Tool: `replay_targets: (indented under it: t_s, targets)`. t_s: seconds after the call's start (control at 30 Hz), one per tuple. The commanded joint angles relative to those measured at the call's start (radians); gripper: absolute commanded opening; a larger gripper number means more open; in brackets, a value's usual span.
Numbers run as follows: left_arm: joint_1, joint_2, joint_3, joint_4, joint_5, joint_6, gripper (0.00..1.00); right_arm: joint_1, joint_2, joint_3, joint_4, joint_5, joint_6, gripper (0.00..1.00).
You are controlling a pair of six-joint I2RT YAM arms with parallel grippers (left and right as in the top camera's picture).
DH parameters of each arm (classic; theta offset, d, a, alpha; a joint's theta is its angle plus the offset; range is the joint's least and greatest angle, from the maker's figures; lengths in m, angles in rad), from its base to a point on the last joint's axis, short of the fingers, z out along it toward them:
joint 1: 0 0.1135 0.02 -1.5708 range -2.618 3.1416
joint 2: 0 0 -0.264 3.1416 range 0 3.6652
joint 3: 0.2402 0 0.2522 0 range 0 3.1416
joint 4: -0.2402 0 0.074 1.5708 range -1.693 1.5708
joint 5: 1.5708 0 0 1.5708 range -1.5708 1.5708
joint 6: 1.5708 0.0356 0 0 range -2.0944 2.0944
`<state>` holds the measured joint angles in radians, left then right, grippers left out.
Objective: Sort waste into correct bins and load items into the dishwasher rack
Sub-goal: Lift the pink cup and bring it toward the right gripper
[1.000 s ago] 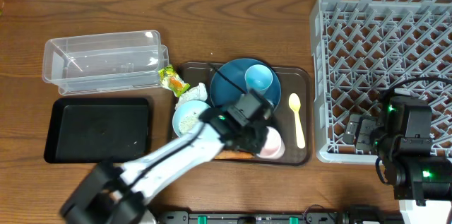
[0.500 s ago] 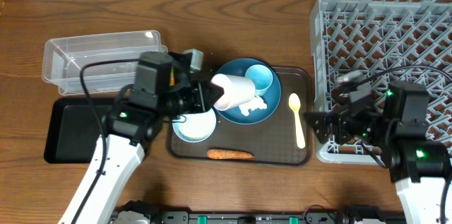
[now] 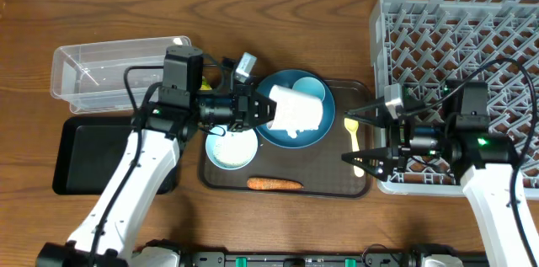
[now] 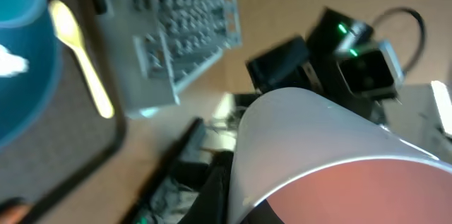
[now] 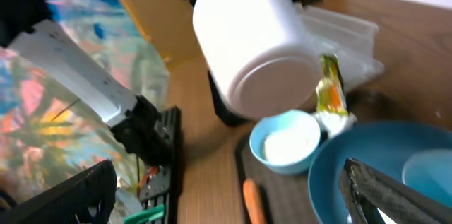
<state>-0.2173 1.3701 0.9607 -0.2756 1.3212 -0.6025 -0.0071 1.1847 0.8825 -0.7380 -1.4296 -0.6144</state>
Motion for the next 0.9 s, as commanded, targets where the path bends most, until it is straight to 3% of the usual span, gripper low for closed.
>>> replay_targets:
  t_s: [0.0, 0.2, 0.27, 0.63, 0.87]
  targets:
    - [0.002, 0.015, 0.013, 0.01, 0.13, -0.005, 0.06, 0.014, 0.041, 0.019, 0.03, -0.125, -0.056, 0.99]
    - [-0.01, 0.016, 0.013, 0.031, 0.129, -0.005, 0.06, 0.038, 0.079, 0.019, 0.127, -0.126, -0.056, 0.9]
    - [-0.027, 0.016, 0.013, 0.035, 0.119, -0.005, 0.06, 0.053, 0.087, 0.019, 0.164, -0.123, -0.055, 0.99]
    - [-0.105, 0.016, 0.013, 0.045, 0.0, -0.006, 0.06, 0.07, 0.111, 0.019, 0.211, -0.122, -0.044, 0.99]
    - [-0.149, 0.016, 0.013, 0.121, -0.084, -0.085, 0.06, 0.095, 0.114, 0.019, 0.266, -0.121, 0.015, 0.99]
